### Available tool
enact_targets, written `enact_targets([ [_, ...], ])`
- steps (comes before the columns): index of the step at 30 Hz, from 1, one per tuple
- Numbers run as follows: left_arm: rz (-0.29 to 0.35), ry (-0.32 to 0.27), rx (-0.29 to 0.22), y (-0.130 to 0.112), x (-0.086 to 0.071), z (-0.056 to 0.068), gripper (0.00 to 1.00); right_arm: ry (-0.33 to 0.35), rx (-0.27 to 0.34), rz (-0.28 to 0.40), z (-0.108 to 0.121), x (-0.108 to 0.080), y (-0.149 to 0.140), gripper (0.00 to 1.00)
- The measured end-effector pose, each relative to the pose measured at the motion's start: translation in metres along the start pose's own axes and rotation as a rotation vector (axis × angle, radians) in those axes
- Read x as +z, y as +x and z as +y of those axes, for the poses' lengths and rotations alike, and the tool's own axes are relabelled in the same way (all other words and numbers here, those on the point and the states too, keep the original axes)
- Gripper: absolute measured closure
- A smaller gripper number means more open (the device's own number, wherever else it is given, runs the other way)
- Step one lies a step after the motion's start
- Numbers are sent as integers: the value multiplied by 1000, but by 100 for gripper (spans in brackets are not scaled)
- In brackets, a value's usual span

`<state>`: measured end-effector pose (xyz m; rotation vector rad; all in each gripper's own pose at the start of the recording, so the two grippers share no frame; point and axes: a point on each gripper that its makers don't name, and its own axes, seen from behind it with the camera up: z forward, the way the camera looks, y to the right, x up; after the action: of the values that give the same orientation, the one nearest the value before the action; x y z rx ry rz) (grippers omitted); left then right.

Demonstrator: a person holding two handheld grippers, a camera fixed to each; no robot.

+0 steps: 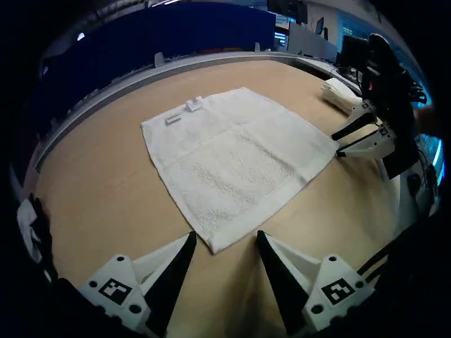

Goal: Fold towel

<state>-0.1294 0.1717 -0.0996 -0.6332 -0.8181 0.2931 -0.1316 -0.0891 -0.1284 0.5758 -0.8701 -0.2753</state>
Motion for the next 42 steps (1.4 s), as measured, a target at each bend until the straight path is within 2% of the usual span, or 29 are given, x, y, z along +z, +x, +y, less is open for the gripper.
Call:
enact_targets([
  [4,-3,-1,0,0,1,0,27,5,-1,0,-1,0,0,50],
  [8,-10,3,-7,0,1,-2,36,8,1,-3,-2,-1,0,55],
  [16,-22,29,-27,0,2,-11,68,4,18,-14,1,0,2,76],
  [18,-23,33,-26,0,2,-12,76,4,22,-14,1,0,3,78],
  [20,-24,34,-25,0,2,-11,78,7,27,-12,0,1,4,79],
  [24,-28,45,-28,0,3,-12,88,18,34,-4,-4,2,8,80],
  [33,-21,34,-52,7,-5,-9,89,10,48,34,-1,-5,25,83],
  [42,10,46,-93,28,-27,-14,89,-1,62,123,4,-29,66,83],
])
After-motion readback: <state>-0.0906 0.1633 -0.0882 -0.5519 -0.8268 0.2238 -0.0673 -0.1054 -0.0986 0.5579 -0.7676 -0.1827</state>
